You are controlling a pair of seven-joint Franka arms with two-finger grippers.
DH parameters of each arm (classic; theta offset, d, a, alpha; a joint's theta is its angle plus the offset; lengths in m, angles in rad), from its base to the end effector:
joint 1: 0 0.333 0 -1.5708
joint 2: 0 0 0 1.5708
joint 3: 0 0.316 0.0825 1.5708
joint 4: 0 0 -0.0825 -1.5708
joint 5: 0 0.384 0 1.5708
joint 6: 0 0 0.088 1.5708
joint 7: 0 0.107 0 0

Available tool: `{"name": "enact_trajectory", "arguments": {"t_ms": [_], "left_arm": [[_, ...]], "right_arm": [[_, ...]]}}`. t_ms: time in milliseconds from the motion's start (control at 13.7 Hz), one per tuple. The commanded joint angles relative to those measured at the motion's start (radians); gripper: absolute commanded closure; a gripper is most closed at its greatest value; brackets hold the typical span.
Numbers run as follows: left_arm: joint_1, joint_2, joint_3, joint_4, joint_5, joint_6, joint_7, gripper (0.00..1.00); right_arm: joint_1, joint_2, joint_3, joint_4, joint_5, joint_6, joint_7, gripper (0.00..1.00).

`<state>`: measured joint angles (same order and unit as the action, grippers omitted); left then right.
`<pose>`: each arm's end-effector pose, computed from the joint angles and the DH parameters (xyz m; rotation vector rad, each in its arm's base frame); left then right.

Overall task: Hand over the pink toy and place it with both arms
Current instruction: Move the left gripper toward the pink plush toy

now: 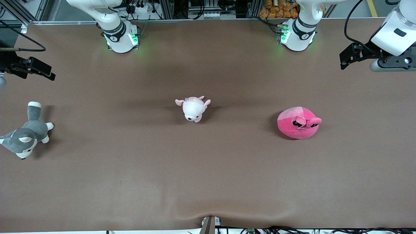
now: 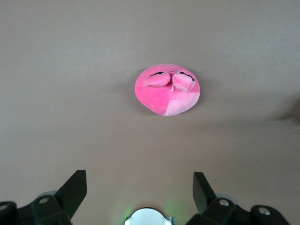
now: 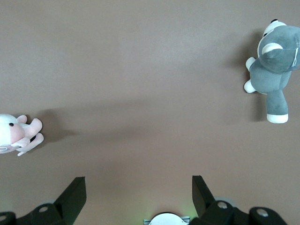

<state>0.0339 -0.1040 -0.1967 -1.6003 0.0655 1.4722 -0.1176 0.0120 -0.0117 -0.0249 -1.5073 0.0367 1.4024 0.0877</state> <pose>0.5055 -0.0815 0.6569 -3.0526 0.0585 0.0212 0.5332 -0.0026 0.6464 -3.1013 0.1492 0.1468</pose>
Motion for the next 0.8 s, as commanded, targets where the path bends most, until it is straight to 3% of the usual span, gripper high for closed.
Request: {"name": "enact_trajectory", "arguments": {"t_ms": [0, 729], "left_arm": [[0.014, 0.004, 0.000, 0.020, -0.023, -0.016, 0.016, 0.00], [0.014, 0.037, 0.002, 0.071, -0.006, -0.018, 0.013, 0.00]], "right_arm": [[-0.003, 0.004, 0.005, 0.013, -0.004, -0.008, 0.011, 0.00], [-0.003, 0.004, 0.005, 0.015, -0.007, -0.008, 0.011, 0.00]]}}
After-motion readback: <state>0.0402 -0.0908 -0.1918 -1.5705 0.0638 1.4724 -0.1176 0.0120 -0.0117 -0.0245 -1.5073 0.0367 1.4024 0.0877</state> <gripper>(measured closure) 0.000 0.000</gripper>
